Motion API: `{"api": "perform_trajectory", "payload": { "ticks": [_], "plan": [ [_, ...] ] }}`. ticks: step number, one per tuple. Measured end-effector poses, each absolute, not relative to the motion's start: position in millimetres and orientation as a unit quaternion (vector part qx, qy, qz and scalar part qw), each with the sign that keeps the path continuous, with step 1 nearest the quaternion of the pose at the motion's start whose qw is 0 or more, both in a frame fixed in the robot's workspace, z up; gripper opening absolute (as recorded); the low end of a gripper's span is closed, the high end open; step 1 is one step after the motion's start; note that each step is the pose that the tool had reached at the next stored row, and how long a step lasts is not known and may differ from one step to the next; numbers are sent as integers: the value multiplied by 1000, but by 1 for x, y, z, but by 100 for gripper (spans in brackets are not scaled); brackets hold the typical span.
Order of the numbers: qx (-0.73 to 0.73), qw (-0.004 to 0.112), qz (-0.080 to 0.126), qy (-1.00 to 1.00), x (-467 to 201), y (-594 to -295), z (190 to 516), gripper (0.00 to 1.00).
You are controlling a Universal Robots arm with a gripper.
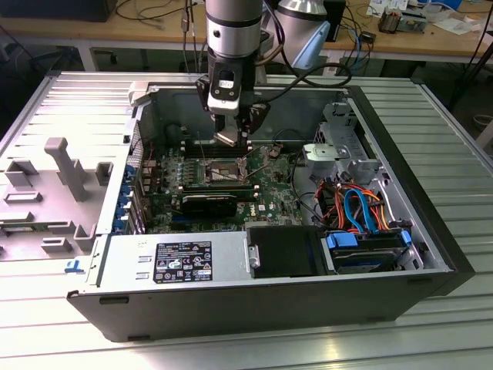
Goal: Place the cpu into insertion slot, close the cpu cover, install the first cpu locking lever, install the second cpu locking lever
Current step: 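Place the cpu into insertion slot, then close the cpu cover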
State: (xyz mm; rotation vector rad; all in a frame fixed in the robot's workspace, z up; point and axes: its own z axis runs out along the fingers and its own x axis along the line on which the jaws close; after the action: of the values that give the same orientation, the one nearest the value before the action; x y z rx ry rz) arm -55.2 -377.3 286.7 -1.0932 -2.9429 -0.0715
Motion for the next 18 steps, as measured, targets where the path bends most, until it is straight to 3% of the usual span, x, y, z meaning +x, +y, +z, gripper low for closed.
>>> {"api": "perform_trajectory", "payload": {
  "ticks": [18],
  "plan": [
    [-384,0,-23,-923,-55,-377,287,55]
  ]
}}
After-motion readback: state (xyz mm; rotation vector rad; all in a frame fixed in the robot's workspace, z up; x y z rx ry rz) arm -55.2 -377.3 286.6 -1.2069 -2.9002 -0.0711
